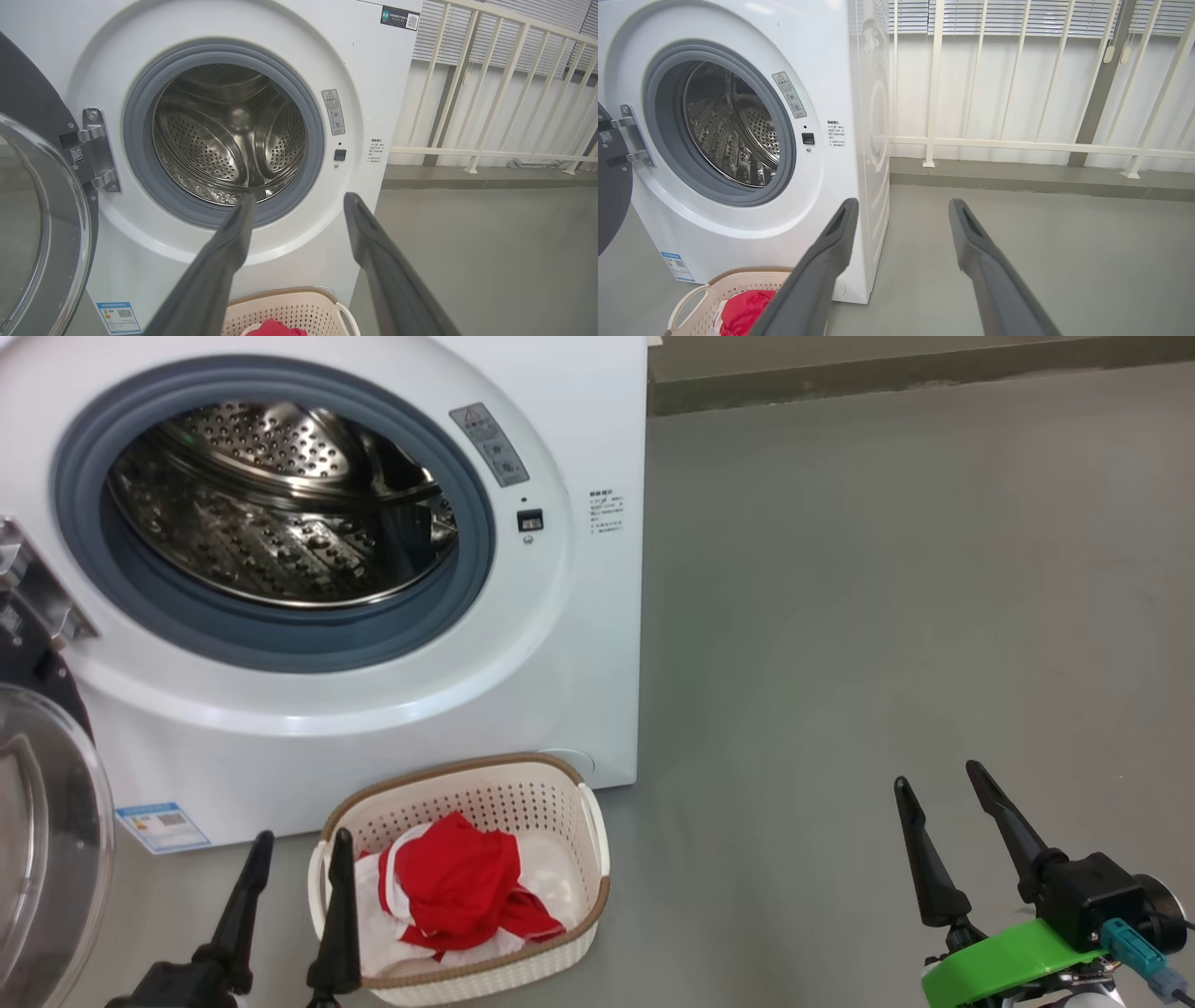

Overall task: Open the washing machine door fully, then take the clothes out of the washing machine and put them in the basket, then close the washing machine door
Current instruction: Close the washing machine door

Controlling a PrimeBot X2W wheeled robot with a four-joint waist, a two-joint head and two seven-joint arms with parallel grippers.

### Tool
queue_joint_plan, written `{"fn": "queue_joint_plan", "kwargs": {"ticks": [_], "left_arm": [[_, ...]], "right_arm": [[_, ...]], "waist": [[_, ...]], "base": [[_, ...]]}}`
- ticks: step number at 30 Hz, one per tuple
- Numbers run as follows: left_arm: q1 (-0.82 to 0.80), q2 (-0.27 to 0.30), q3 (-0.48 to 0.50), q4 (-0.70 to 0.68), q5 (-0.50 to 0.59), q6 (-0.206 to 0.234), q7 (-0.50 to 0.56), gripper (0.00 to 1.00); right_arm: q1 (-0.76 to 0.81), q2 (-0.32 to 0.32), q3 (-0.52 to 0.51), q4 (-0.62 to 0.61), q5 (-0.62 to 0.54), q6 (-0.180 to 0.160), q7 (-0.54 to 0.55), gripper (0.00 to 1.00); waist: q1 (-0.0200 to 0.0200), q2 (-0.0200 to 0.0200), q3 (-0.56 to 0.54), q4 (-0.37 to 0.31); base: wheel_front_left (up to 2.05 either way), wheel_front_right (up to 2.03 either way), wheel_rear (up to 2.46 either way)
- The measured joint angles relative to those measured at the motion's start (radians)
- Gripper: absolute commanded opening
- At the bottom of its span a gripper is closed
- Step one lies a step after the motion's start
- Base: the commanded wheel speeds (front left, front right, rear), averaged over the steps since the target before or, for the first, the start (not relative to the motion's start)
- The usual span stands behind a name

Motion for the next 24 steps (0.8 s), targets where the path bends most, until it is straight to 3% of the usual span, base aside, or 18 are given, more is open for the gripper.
{"fn": "queue_joint_plan", "kwargs": {"ticks": [7, 24], "left_arm": [[0.008, 0.003, -0.003, 0.000, 0.000, 0.010, 0.005, 1.00], [0.008, 0.008, -0.012, -0.010, 0.001, 0.031, 0.003, 1.00]], "right_arm": [[0.000, 0.000, 0.000, 0.001, 0.000, 0.000, 0.000, 1.00], [0.000, 0.000, 0.023, 0.007, 0.000, 0.000, 0.000, 1.00]], "waist": [[0.0000, 0.0000, 0.000, 0.005], [0.0000, 0.0000, 0.000, 0.038]], "base": [[-0.62, 0.62, 0.00], [0.00, 0.00, 0.00]]}}
